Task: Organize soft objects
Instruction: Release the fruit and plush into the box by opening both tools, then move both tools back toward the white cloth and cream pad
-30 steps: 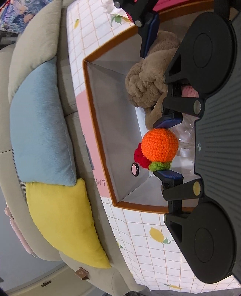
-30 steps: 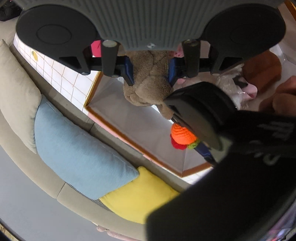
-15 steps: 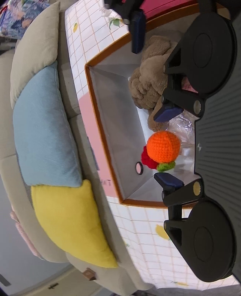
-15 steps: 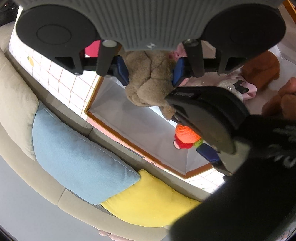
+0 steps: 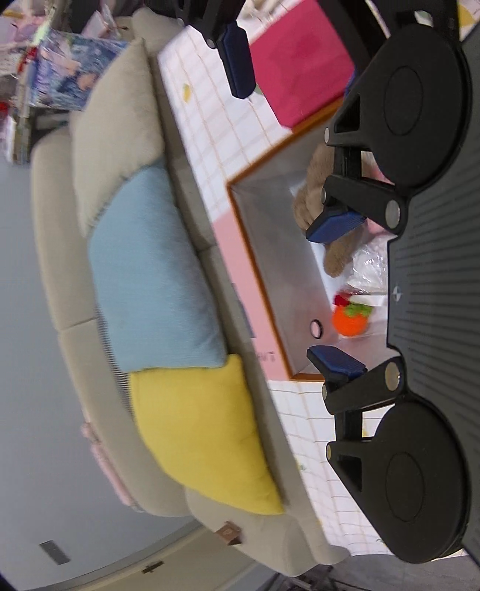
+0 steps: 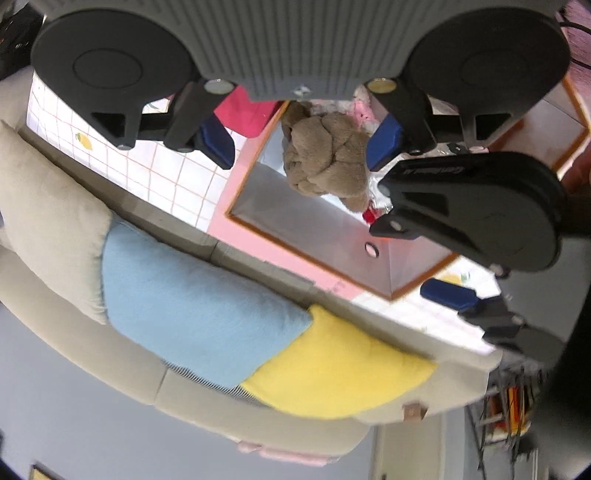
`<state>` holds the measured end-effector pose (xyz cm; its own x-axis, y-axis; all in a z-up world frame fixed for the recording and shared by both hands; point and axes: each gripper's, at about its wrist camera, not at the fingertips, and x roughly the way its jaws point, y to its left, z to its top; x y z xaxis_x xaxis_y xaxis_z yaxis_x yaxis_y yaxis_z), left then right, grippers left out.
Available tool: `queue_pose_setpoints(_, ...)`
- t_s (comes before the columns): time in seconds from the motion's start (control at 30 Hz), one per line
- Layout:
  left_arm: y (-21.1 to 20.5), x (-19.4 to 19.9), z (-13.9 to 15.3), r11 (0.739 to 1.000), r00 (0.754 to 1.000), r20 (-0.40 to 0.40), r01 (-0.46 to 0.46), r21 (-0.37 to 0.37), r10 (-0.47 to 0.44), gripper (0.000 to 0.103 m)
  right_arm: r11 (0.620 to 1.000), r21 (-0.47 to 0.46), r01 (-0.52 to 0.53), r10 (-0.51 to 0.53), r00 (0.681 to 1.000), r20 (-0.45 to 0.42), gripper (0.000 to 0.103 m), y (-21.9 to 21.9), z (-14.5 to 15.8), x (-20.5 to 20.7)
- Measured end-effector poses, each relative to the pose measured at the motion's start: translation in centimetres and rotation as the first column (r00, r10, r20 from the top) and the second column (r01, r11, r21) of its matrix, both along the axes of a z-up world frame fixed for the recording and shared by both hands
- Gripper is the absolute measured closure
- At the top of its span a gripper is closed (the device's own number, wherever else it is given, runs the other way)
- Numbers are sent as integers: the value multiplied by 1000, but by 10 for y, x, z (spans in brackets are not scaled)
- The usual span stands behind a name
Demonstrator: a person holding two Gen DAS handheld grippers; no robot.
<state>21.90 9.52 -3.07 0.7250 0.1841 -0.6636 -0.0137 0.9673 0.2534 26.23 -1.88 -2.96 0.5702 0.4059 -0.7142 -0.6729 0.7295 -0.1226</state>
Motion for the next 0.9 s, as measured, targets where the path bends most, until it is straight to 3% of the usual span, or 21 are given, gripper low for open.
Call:
queue_pose_setpoints(0.3,-17,-72,39,997,977,212,24,-69,-9,27,979,176,102,-113,992,51,21,-58,29,-62)
queue_pose_setpoints(0.5,-36,-107,43,984,961,277,74,-162,-27,28,941,266,210,-234,970,65,15,-107,26,-105)
queue_pose_setpoints(0.7,-63,-134,27,966,960,272,135,-220,-73,30,894,294,337,-360,932,26,15,-150,6,-141)
queue_pose_setpoints(0.9,-79,-146,1,932,982,172,137,-334,-83,38,861,264,435,-441,897,-38,15,-181,-18,-166)
